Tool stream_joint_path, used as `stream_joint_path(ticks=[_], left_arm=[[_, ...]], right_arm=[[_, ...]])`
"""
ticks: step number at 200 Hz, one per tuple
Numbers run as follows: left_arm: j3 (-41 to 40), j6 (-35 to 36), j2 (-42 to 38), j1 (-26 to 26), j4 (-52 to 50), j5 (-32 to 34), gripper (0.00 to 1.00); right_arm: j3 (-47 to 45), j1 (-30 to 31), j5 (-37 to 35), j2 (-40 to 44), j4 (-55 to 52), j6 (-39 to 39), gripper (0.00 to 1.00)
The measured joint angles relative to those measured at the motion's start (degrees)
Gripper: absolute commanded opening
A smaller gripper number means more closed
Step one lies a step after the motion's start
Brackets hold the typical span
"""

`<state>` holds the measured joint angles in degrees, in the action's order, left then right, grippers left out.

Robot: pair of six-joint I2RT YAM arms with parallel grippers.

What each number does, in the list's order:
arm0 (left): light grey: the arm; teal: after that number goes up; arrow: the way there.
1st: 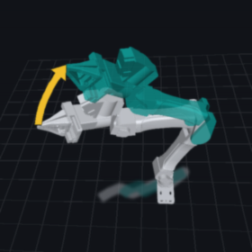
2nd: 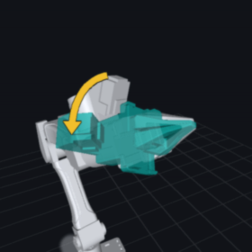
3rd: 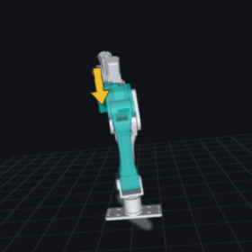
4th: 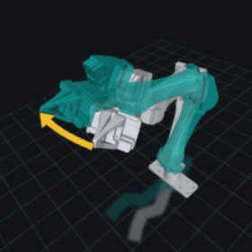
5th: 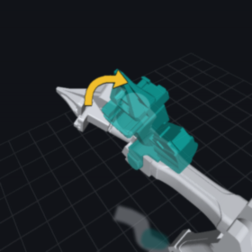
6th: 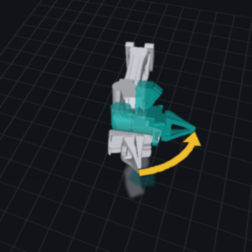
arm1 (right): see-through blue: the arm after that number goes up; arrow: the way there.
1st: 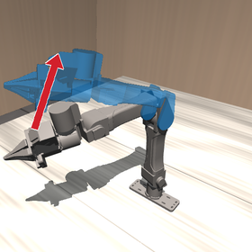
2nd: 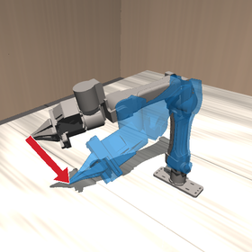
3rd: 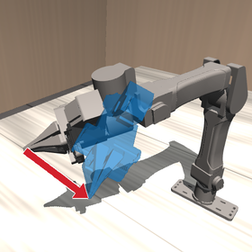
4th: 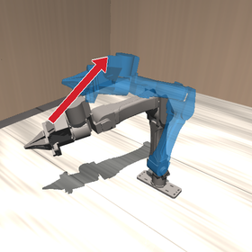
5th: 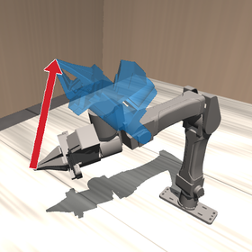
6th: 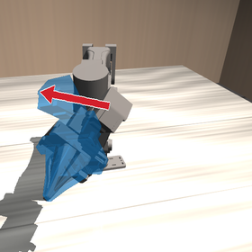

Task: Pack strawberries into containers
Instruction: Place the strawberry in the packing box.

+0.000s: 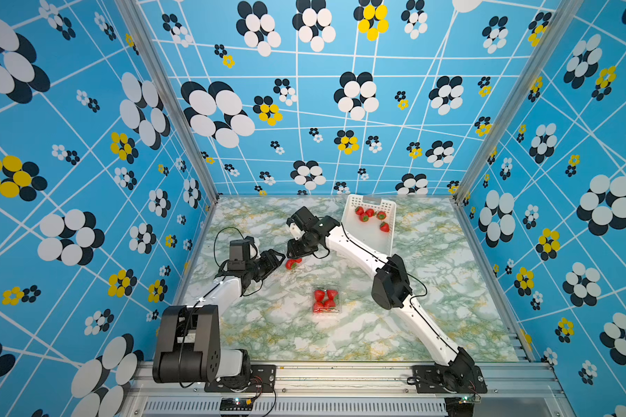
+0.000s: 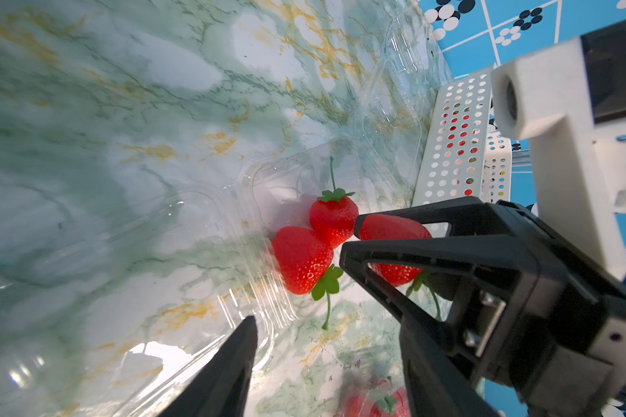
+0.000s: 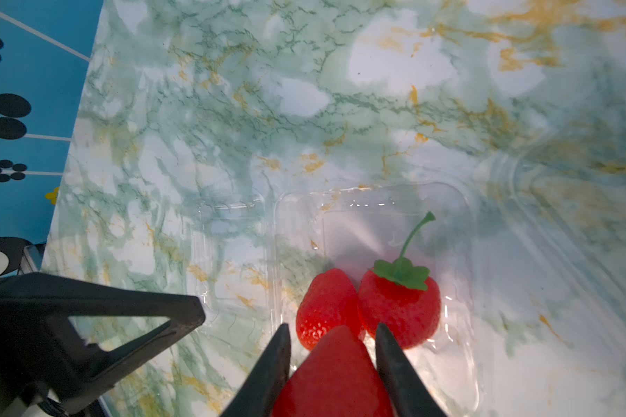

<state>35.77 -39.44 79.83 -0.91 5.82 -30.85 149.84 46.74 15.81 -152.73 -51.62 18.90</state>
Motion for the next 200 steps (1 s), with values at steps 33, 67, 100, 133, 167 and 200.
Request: stream_joint_path(ticks=[33, 67, 100, 133, 167, 200], left_arm=[[0.0, 0.0, 0.4, 0.0, 0.7, -0.2, 0.64], [-0.1, -0.1, 1.2, 0.0, 1.5, -0.5, 0.64], [-0.6, -0.4, 1.7, 0.0, 2.1, -0.7, 0.64], [-0.6, -0.4, 2.6, 0.0, 3.1, -0.7, 0.64], [-0.9, -0.4, 3.0, 0.0, 3.7, -0.9, 0.64], [-0.9, -0.4, 3.0, 0.0, 3.7, -0.9, 0.63]], right_arm=[[0.0, 0.0, 0.1, 0.0, 0.0, 0.0, 0.43], [0.0, 0.0, 0.5, -0.1, 0.0, 0.0, 0.43], [0.0, 0.0, 0.9, -0.5, 0.0, 0.0, 0.44], [0.0, 0.0, 1.3, -0.9, 0.0, 0.0, 0.48], [0.0, 0.0, 1.5, -1.1, 0.0, 0.0, 0.49], [0.0, 0.0, 1.7, -1.1, 0.0, 0.0, 0.52]])
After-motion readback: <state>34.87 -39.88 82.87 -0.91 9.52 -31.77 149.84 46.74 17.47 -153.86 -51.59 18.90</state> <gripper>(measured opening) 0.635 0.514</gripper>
